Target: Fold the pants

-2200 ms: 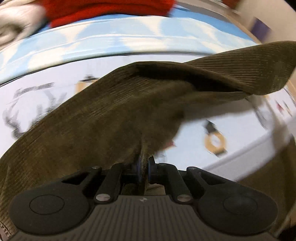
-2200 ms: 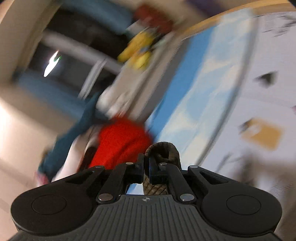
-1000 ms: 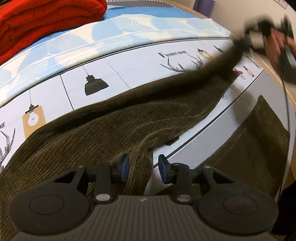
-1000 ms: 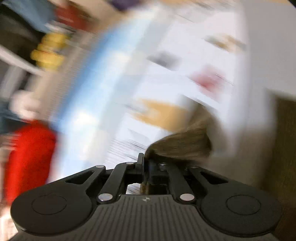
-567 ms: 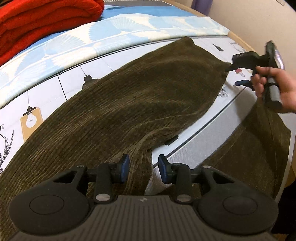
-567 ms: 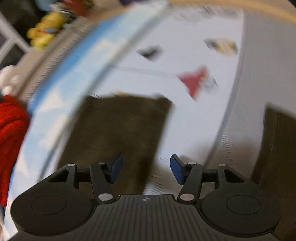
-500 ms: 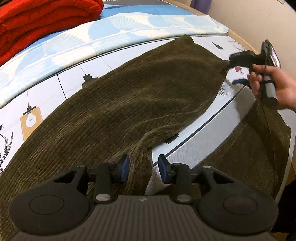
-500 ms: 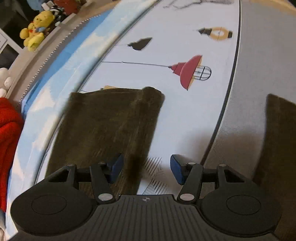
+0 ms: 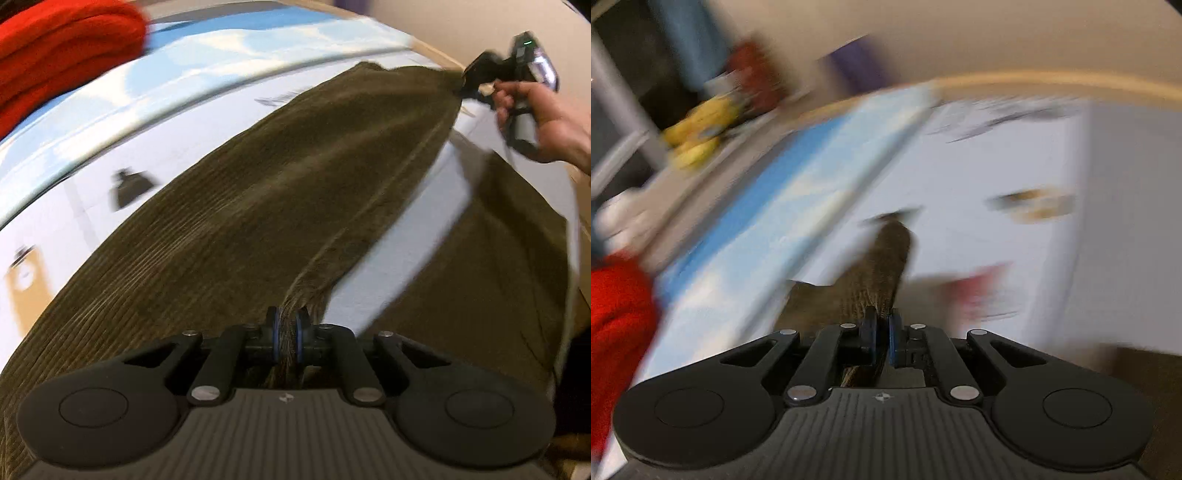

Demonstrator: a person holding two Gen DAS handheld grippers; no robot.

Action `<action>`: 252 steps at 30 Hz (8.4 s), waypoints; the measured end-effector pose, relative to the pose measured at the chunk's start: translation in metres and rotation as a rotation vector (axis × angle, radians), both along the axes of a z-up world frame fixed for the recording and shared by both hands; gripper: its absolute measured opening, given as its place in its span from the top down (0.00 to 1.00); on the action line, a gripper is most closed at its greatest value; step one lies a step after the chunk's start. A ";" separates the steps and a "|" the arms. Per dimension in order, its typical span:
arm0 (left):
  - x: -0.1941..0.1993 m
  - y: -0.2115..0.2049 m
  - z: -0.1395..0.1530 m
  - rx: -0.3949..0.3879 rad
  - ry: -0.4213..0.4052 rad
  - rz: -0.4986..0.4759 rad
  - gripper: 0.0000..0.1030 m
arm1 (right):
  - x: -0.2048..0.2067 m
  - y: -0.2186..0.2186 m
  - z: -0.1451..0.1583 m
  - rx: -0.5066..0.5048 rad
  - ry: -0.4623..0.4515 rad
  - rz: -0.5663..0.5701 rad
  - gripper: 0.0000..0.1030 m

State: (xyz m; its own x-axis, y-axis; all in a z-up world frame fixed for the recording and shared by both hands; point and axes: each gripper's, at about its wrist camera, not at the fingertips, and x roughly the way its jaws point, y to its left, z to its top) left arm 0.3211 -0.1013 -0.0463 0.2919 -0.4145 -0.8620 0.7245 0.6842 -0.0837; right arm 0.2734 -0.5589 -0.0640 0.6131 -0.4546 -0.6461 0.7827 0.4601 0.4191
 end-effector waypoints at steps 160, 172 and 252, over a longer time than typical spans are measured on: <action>0.065 0.263 -0.027 0.120 -0.217 0.760 0.18 | -0.116 0.203 0.099 -0.307 0.079 0.875 0.71; 0.039 0.240 -0.019 0.174 -0.236 0.545 0.97 | -0.119 0.200 0.093 -0.366 0.138 0.875 0.71; -0.209 0.325 0.059 -0.201 0.038 1.296 0.93 | -0.114 0.110 0.072 0.105 -0.023 0.751 0.98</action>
